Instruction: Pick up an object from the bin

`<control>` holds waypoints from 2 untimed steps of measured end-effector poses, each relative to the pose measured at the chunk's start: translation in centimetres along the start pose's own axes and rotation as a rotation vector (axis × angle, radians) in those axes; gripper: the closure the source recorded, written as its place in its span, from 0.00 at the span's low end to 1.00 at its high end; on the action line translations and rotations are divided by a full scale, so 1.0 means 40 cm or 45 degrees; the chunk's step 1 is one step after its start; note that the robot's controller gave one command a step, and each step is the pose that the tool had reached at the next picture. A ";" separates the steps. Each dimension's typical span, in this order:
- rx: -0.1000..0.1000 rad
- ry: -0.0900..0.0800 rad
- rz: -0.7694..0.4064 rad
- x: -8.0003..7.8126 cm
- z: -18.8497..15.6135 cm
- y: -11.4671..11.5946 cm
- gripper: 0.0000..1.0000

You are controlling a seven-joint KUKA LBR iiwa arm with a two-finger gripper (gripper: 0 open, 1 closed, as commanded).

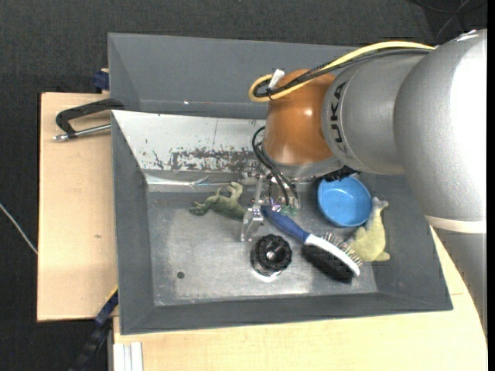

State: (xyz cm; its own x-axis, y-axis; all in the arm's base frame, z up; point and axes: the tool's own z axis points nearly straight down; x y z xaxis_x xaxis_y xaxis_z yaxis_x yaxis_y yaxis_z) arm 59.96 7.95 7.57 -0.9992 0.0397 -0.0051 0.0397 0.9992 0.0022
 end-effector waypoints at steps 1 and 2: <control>0.000 0.000 0.000 -0.003 -0.003 0.002 0.00; 0.000 0.002 -0.001 -0.002 -0.002 0.002 1.00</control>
Offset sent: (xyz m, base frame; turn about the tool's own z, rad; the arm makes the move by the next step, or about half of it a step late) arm 0.0000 0.0000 0.0000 0.0000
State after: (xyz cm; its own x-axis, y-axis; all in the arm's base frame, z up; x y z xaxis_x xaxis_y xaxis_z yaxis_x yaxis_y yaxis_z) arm 60.06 8.02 7.67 -0.9992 0.0390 -0.0035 0.0390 0.9992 0.0019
